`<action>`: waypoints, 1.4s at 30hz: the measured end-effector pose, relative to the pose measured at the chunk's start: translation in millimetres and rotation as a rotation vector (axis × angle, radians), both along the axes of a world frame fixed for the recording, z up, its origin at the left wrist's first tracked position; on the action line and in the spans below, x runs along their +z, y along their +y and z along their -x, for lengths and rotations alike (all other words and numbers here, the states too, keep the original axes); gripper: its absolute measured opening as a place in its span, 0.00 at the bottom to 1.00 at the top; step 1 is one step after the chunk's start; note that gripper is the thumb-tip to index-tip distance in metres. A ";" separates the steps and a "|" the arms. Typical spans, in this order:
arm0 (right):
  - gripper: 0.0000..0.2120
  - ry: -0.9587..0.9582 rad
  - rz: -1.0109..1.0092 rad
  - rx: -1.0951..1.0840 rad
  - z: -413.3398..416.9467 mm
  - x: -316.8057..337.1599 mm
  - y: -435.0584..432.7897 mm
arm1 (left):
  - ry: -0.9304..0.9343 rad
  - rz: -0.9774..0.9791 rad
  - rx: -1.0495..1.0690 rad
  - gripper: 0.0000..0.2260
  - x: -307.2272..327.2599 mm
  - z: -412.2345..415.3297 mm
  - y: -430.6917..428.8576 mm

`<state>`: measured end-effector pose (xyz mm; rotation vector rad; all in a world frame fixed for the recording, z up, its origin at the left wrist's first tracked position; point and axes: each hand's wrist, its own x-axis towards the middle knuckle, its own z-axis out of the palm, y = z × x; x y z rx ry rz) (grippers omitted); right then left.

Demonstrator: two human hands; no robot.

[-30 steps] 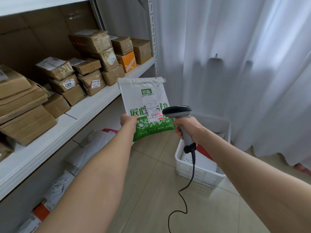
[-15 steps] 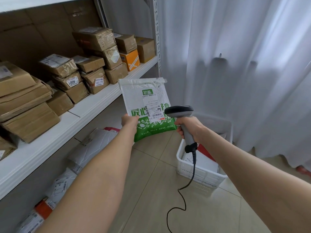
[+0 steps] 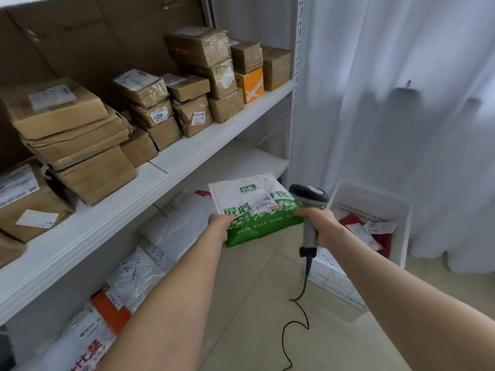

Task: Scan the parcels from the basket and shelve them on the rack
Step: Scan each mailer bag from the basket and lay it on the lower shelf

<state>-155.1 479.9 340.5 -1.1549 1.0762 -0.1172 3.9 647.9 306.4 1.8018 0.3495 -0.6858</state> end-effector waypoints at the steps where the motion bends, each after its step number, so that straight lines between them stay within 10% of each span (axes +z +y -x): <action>1: 0.13 -0.018 -0.042 0.009 -6.7 -3.3 7.6 | 0.006 -0.011 0.009 0.12 -3.6 -3.7 8.6; 15: 0.08 0.026 0.010 -0.027 -115.7 -66.5 22.7 | 0.428 0.250 -0.031 0.08 -43.4 -52.6 57.8; 28: 0.09 0.124 -0.049 0.306 -240.7 -139.8 1.8 | 0.168 -0.029 0.348 0.19 -115.6 -116.6 46.9; 42: 0.06 0.052 -0.108 0.507 -307.1 -241.5 211.2 | 0.007 -0.393 0.707 0.30 -206.4 -150.4 241.9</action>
